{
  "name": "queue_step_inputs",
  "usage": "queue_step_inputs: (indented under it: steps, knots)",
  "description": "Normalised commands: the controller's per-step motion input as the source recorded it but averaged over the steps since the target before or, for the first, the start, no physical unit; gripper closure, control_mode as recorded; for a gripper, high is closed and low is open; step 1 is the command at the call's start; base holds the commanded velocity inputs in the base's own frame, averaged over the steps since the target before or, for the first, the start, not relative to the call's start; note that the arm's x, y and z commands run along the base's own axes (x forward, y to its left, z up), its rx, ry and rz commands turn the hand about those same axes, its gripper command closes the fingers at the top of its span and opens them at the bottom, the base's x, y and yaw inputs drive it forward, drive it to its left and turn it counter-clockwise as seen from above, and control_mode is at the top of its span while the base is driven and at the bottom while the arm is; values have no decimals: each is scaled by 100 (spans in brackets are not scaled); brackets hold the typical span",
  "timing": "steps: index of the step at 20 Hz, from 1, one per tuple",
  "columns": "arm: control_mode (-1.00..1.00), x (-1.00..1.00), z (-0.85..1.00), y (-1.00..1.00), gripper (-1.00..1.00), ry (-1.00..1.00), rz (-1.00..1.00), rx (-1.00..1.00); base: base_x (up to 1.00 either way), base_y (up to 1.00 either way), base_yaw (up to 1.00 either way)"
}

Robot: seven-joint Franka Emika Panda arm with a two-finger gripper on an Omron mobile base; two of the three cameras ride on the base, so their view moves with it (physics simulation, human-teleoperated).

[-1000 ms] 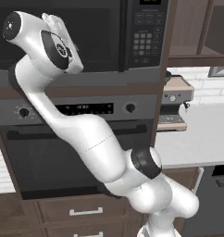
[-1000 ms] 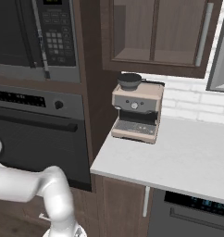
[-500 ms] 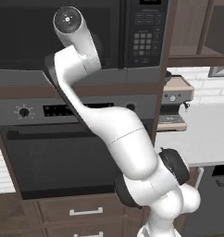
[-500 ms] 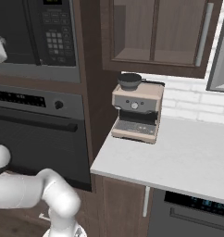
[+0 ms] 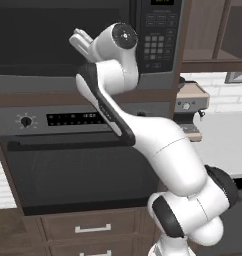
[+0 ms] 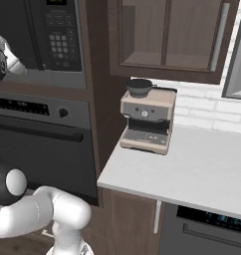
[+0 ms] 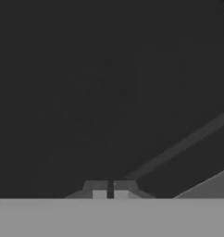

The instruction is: Open the microwave, place the bowl with waffle inside the microwave, then close the microwave door and turn it on.

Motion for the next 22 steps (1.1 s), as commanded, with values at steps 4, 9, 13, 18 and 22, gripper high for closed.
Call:
queue_step_inputs:
  steps: [4, 9, 13, 18, 22]
  knots:
    - [-100, -45, -96, 0, 100, 13, 21, -23, 0, 0, 0]
    - [-100, -100, -24, -20, 100, 1, 15, -3, 0, 0, 0]
    - [-100, -100, 76, -55, 100, 0, 5, 13, 0, 0, 0]
    - [-100, -76, 71, -60, 100, 11, 0, 9, 0, 0, 0]
    - [-100, -62, 18, -71, 100, 21, -3, 0, 0, 0, 0]
